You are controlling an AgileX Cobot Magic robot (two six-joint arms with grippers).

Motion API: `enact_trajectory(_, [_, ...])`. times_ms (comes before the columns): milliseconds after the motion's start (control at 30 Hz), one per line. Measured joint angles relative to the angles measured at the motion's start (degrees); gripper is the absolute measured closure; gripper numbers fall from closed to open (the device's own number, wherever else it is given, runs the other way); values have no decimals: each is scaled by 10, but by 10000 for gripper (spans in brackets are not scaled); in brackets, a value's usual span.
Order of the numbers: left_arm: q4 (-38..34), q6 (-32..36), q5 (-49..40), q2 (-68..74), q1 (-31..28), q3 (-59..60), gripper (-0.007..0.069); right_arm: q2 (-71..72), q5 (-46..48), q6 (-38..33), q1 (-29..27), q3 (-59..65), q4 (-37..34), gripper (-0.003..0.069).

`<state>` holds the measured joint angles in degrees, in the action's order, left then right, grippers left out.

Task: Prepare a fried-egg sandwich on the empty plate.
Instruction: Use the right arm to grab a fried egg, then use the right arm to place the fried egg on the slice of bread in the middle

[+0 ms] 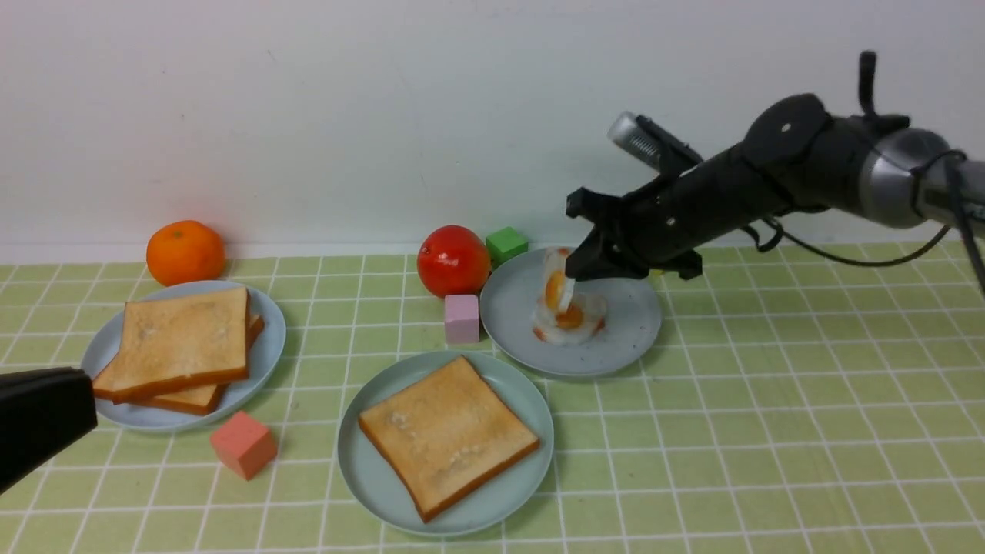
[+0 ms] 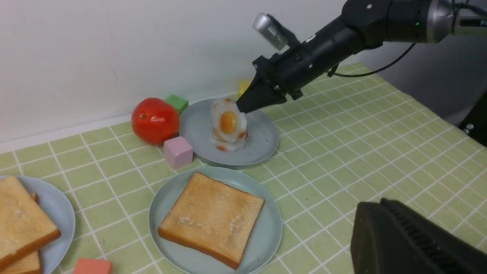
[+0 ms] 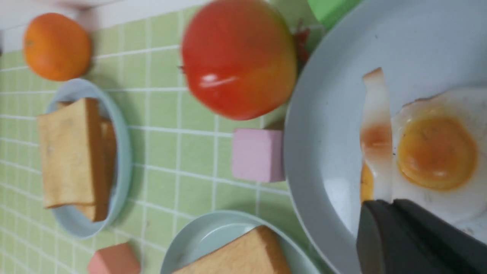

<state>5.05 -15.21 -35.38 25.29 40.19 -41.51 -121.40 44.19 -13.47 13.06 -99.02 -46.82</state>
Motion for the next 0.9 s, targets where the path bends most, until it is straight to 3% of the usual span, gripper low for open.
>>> enact_trajectory(633, [39,-3,-50,0,0,0,622,63,75,-13,-15,23,45,654])
enact_trajectory(900, [46,-3,-52,0,0,0,622,93,111,-29,10,31,37,654])
